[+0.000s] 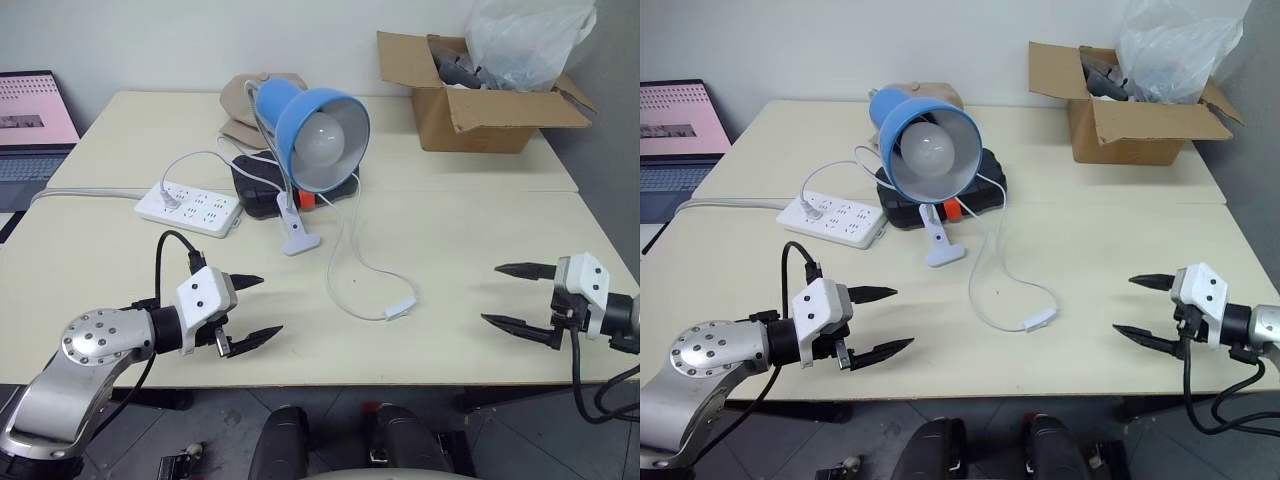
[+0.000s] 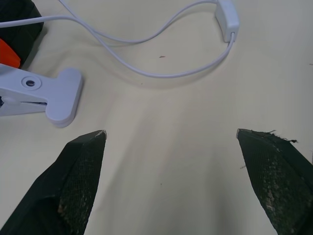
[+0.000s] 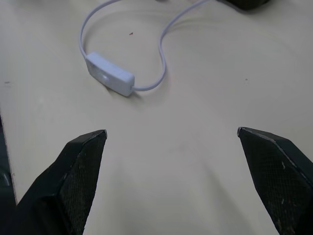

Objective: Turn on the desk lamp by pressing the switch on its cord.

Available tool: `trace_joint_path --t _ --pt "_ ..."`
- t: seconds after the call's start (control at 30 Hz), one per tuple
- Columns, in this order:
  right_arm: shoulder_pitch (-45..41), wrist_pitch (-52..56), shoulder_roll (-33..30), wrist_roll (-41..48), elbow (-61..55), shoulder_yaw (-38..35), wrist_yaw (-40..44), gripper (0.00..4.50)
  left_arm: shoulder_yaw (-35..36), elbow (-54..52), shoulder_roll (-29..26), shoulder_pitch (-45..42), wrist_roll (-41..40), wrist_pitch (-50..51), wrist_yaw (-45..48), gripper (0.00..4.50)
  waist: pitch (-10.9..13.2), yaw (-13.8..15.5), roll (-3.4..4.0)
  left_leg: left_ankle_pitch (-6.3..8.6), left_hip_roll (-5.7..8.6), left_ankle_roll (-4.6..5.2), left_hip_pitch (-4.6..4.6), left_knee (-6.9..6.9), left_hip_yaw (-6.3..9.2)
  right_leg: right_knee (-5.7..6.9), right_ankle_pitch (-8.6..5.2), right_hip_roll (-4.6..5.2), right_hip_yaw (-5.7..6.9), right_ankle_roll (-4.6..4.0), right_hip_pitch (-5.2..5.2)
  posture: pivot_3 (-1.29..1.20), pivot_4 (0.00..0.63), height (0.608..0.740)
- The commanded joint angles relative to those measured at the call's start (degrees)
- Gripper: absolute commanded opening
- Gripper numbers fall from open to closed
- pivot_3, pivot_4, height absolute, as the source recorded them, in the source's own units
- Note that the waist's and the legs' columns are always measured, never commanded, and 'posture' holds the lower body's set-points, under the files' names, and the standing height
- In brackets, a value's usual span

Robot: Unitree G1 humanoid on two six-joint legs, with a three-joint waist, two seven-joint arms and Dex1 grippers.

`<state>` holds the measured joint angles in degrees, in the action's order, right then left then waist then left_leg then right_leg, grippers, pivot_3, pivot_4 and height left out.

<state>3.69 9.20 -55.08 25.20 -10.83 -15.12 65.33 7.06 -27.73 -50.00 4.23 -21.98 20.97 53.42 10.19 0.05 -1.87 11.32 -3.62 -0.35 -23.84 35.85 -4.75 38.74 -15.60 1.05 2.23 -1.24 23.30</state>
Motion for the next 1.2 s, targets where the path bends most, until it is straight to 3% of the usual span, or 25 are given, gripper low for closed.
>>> trace_joint_path --t 0.03,0.27,0.43,0.57,0.8,1.0,1.2 --pt "-0.8 -0.9 0.2 -0.2 -0.2 -0.5 0.5 4.50 0.5 -0.6 0.7 -1.0 -0.8 -0.4 0.1 4.45 0.0 0.0 0.00 0.00 0.00 0.00 0.00 0.00 0.00 0.00 0.00 0.00 0.00 0.00 0.00 0.00 0.150 0.740" --pt "-1.9 -0.3 0.6 0.1 -0.3 -0.4 0.1 4.50 2.5 -1.3 0.8 -0.6 -1.2 0.2 -1.0 4.45 0.0 0.0 0.00 0.00 -0.01 0.00 -0.01 -0.01 -0.01 0.01 0.06 0.00 0.00 0.11 0.00 0.00 0.150 0.740" --pt "-1.9 0.7 0.4 0.2 -0.8 -0.4 0.0 4.50 4.2 0.9 -0.2 -1.3 -3.6 -1.6 3.1 4.45 0.0 0.0 0.00 0.00 0.00 0.00 0.00 0.01 -0.01 0.03 0.05 0.00 0.01 0.10 0.00 0.00 0.150 0.740" --pt "-1.9 2.3 0.2 0.8 -2.2 -1.3 -0.8 4.50 5.0 2.1 0.6 -5.6 -6.5 -0.6 3.5 4.45 0.0 0.0 0.00 0.00 0.00 0.00 -0.01 0.02 0.00 0.03 0.06 0.00 0.01 0.10 0.00 0.00 0.150 0.740" --pt "0.6 9.0 -0.3 3.6 -9.5 -4.1 -3.5 4.50 -3.6 1.2 3.2 -12.3 -2.9 0.4 1.4 4.45 0.0 0.2 0.01 0.00 0.03 0.00 -0.01 0.04 -0.01 0.05 0.14 0.00 -0.02 0.24 -0.04 0.00 0.150 0.740" --pt "4.3 15.7 -0.8 6.2 -17.1 -8.0 -5.5 4.50 -13.9 3.7 10.1 -17.1 1.7 -1.1 -0.3 4.45 0.0 0.3 -0.01 0.00 0.03 0.00 -0.04 0.05 0.02 0.07 0.13 -0.03 -0.02 0.29 -0.03 0.00 0.150 0.740" --pt "9.3 21.4 -0.6 9.1 -23.6 -13.5 -6.4 4.50 -21.6 2.2 15.1 -14.9 6.6 0.1 -4.7 4.45 0.0 0.3 -0.01 -0.01 0.04 0.01 -0.03 0.12 0.02 0.10 0.17 -0.05 -0.09 0.35 -0.06 0.00 0.150 0.740"
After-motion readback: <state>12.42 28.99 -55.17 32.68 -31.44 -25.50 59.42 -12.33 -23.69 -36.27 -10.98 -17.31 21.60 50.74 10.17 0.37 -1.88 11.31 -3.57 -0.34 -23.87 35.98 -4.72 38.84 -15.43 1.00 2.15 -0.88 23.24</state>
